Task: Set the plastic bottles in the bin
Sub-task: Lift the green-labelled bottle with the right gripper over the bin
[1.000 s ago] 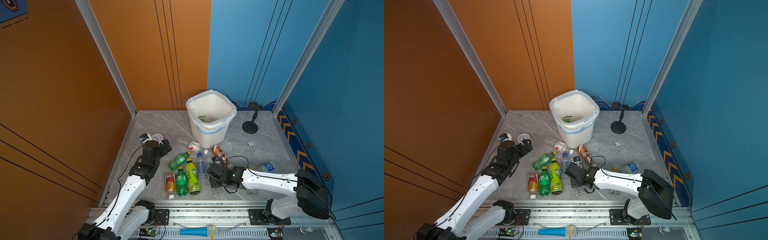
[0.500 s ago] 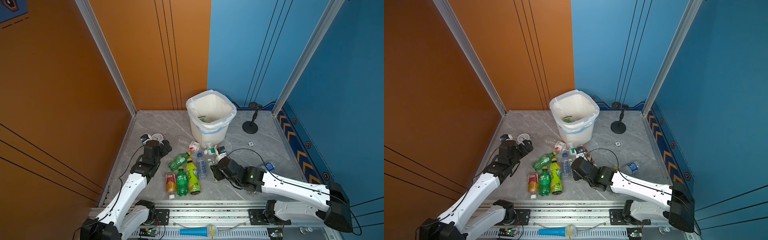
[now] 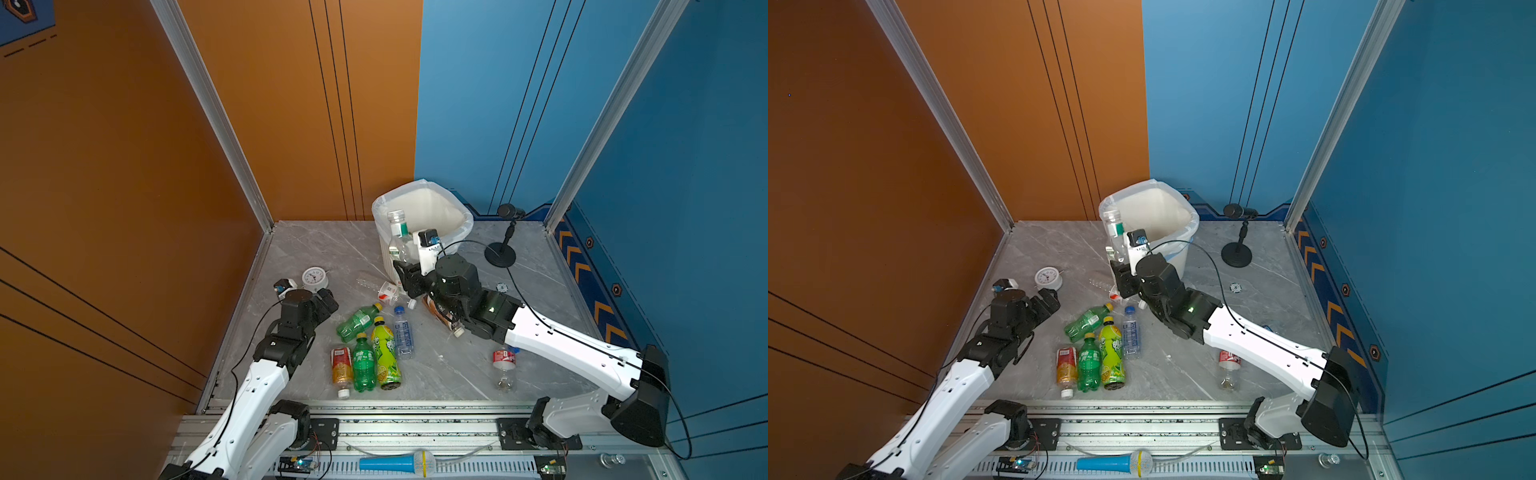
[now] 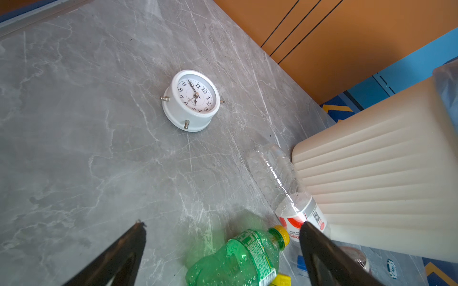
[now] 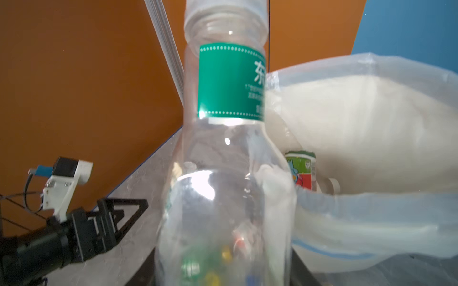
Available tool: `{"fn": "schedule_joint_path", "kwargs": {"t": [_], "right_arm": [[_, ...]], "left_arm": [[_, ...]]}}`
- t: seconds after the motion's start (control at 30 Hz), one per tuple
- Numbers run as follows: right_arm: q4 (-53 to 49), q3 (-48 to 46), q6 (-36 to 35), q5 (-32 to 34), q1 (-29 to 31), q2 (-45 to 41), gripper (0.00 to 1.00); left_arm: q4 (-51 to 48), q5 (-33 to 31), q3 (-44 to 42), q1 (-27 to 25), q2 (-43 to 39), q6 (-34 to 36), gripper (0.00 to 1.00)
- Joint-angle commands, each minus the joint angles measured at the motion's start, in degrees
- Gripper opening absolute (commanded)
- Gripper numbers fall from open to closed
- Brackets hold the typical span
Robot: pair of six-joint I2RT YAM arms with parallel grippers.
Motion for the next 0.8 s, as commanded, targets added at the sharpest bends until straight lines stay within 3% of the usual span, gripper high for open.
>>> {"fn": "schedule_joint_path", "kwargs": {"t": [0.0, 0.3, 0.53, 0.7, 0.77], "right_arm": [[5.0, 6.2, -4.5, -3.4, -3.7, 2.4, 0.51], [6.0, 20.3, -3.9, -8.4, -14.5, 13.0, 0.52], [2.4, 29.3, -3.9, -12.1, -17.7, 21.8, 0.53], [0.9, 29.4, -4.0, -12.9, -18.7, 24.7, 0.53], [0.0, 29.4, -3.8, -13.2, -19.0, 25.5, 0.60]], "left_arm": [[-3.5, -0.2, -1.6, 0.9, -2.5, -0.8, 0.98], [-6.0, 1.0, -2.2, 2.1, -4.9, -1.2, 0.98], [-6.3, 1.5, -2.5, 2.6, -5.4, -1.5, 0.98], [-6.6, 1.4, -2.4, 2.8, -5.6, -1.3, 0.98], [-6.5, 1.6, -2.6, 2.8, -5.5, -1.6, 0.98]]}}
